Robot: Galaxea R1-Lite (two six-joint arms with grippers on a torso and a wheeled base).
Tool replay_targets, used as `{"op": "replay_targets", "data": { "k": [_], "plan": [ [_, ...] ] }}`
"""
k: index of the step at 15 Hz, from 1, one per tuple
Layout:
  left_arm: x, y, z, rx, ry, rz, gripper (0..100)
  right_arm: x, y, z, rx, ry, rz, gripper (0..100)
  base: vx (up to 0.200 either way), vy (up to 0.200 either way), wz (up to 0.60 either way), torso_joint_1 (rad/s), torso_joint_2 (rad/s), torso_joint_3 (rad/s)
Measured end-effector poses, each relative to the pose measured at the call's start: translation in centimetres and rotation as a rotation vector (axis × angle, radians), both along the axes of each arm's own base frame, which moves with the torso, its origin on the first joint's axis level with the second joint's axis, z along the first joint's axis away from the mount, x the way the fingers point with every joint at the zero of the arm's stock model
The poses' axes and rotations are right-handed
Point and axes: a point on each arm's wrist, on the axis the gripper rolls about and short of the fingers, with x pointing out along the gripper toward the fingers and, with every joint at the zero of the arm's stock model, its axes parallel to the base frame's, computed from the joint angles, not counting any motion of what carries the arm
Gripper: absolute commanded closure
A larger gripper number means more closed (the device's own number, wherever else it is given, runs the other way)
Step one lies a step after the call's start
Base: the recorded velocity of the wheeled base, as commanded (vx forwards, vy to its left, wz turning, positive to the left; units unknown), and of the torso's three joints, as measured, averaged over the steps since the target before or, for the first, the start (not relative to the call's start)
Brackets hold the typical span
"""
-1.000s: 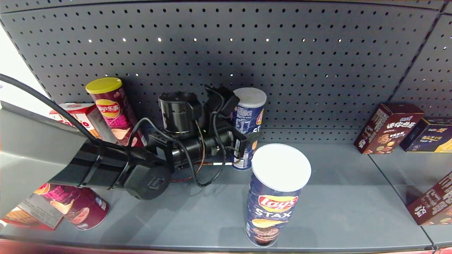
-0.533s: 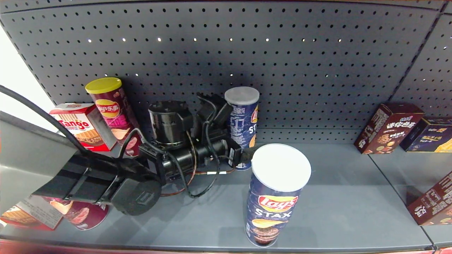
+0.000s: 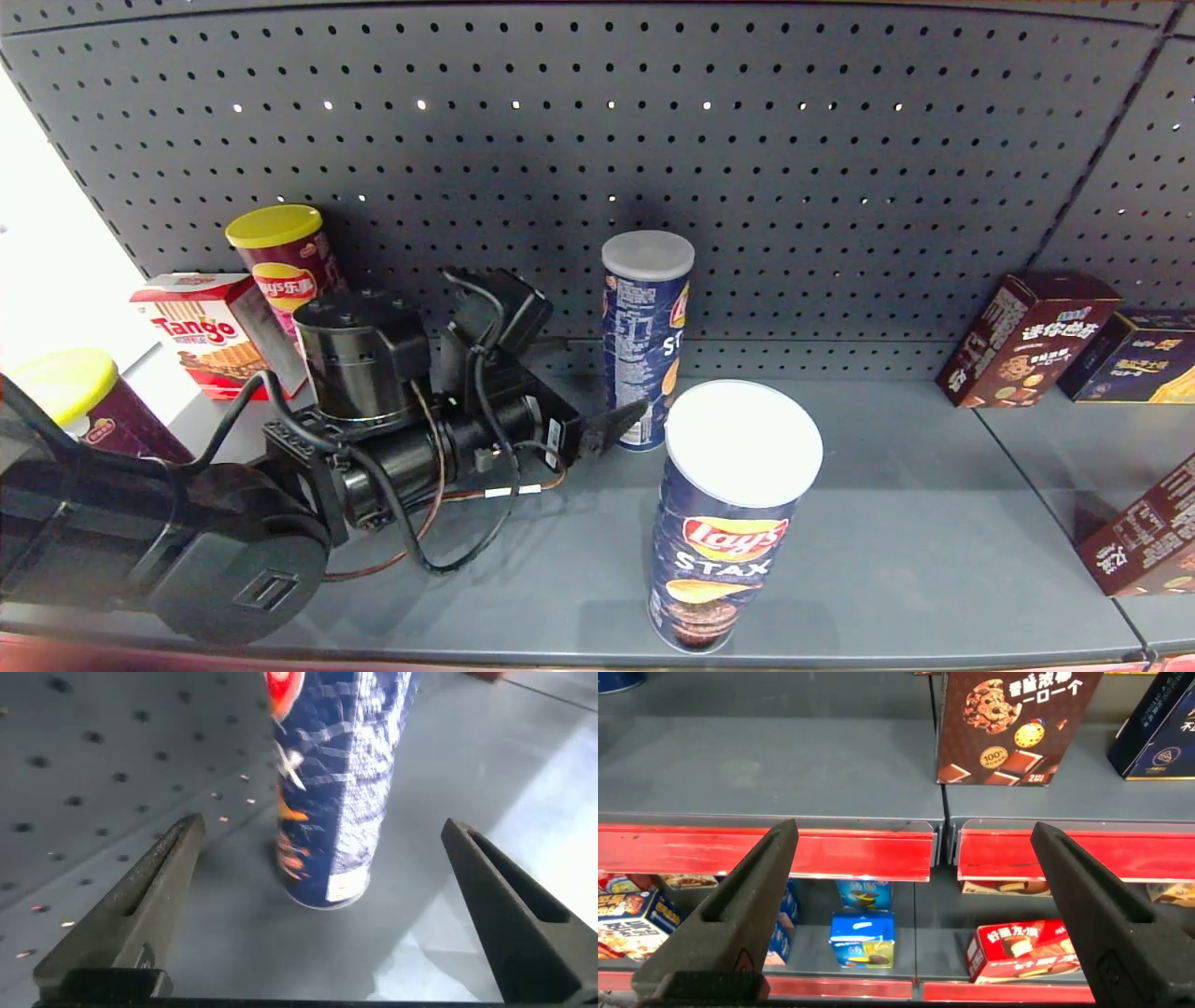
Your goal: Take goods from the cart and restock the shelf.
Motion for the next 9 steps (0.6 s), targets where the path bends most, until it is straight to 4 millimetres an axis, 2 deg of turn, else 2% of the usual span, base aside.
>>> {"op": "replay_targets", "data": {
  "k": [9],
  "plan": [
    [1.4, -0.5, 0.5, -0.010, -0.018, 0.061, 0, 0.0, 0.0, 0.0, 0.000, 0.000, 0.000, 0, 0.000, 0.000, 0.00, 0.000, 0.00, 0.000]
  ]
}}
